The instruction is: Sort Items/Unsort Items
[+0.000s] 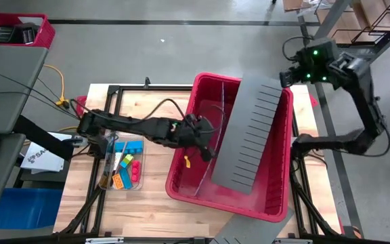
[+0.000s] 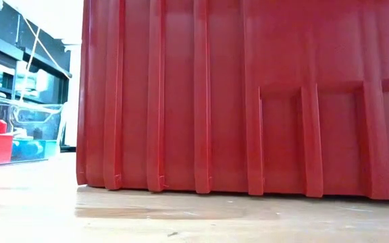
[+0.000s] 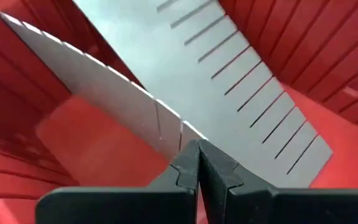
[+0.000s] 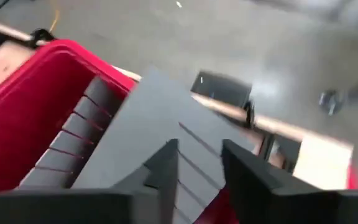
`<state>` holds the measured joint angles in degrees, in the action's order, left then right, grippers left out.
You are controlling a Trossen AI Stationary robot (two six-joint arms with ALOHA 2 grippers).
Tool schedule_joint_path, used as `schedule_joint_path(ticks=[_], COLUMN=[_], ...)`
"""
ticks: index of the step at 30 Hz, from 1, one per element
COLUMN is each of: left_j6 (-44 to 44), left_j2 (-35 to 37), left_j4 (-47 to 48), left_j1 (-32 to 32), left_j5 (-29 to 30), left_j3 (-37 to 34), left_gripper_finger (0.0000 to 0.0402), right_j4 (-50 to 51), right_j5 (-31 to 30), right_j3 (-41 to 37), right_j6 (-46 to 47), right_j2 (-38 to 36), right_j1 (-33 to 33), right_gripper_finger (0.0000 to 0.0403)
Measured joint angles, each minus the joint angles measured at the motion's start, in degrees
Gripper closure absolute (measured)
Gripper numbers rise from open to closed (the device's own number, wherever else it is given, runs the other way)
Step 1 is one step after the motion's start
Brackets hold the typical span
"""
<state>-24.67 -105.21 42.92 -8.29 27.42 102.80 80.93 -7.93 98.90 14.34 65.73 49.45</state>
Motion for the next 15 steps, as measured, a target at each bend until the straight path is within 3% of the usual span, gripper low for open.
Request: schedule_joint_path(ticks=[6,11,15], left_j6=[3.24,4.38,4.87], left_j2=[3.96,6.54,7.15], left_j4=[1.47,4.73,6.01], left_j1=[0.45,0.45,0.49], left_j5=[-1.45,-4.23,-5.89], left_j3=[0.09,0.10,0.11], left_gripper_finger=[0.0401,0.0401,0.0401], right_j4=[-12.05,-15.99,-16.14], right_j5=[4.94,11.47,13.33], right_j3=[-21.77,-26.67,-26.76], right_j6=[8.85,7.64,6.52], right_j2=[-5.68,-7.22,-8.30], right_j1=[6.51,14.72,15.36], right_gripper_finger=[0.0187,0.0163,0.0163])
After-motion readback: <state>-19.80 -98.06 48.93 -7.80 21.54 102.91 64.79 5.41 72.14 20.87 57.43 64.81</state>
